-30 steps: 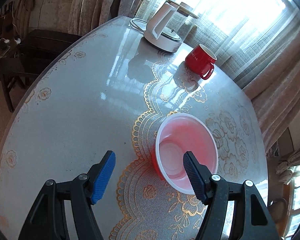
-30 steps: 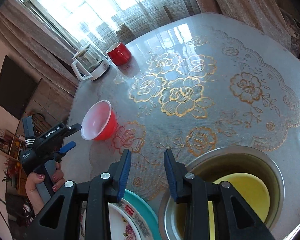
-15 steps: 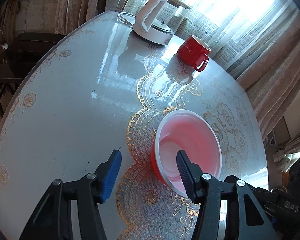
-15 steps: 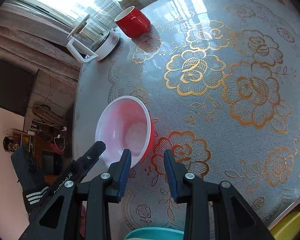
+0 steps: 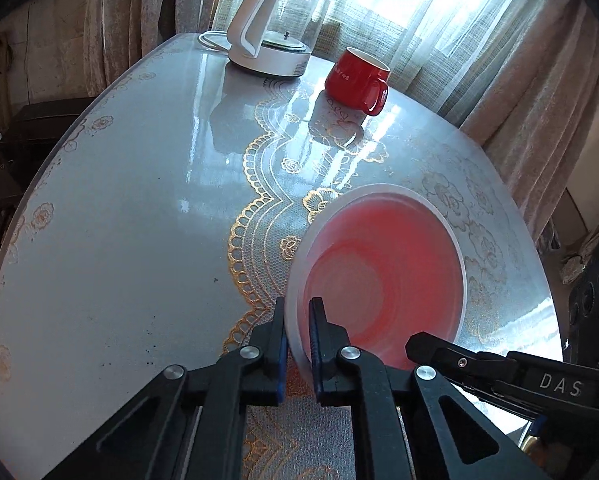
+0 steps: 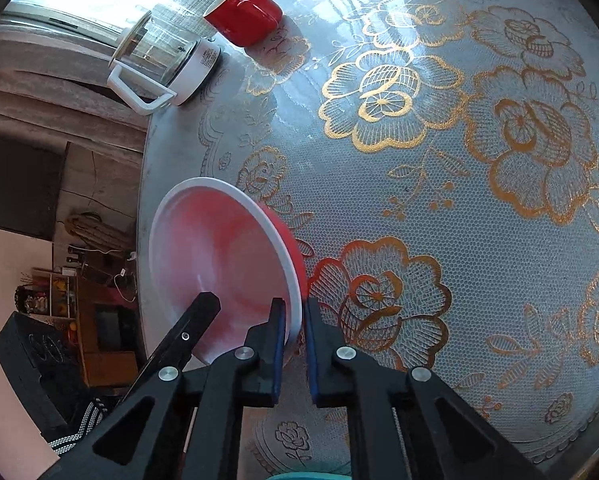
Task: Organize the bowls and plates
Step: 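Close the right gripper on the red-and-pink bowl rim, then lift the red-and-pink bowl with the right gripper over the steel bowl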
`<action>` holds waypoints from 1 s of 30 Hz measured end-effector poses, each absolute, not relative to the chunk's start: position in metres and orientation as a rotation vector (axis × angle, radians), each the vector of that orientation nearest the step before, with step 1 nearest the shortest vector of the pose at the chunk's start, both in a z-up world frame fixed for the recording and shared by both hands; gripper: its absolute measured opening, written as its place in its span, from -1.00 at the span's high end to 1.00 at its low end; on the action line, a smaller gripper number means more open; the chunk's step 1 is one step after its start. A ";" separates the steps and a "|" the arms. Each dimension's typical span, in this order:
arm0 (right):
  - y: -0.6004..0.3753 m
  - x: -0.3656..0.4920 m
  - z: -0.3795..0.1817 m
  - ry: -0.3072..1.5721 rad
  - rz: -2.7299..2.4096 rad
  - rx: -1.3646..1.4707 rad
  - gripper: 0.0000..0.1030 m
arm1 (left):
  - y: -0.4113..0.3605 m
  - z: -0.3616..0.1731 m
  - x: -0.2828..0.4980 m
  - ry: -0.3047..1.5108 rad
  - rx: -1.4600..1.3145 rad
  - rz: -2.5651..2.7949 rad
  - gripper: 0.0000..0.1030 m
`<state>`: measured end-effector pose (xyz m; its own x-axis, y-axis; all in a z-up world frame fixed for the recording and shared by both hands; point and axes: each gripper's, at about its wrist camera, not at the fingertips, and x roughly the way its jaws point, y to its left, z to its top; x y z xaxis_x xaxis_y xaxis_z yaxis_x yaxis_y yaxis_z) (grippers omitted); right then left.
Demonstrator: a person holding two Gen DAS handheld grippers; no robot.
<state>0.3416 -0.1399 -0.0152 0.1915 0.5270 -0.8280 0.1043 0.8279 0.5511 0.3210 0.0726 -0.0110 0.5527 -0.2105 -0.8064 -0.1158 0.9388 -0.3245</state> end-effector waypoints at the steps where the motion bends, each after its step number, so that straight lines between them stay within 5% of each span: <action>1: -0.142 0.338 -0.012 1.352 0.321 0.556 0.82 | 0.071 -0.010 0.319 0.983 -0.355 -0.059 0.82; 30: -0.234 0.204 0.055 1.134 0.318 0.567 0.82 | -0.017 0.035 0.202 0.867 -0.291 -0.203 0.82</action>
<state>0.2036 -0.2342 0.0546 0.3994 0.5134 -0.7596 0.0434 0.8170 0.5750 0.2022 -0.0172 0.0354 0.6319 -0.2915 -0.7182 0.0574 0.9416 -0.3317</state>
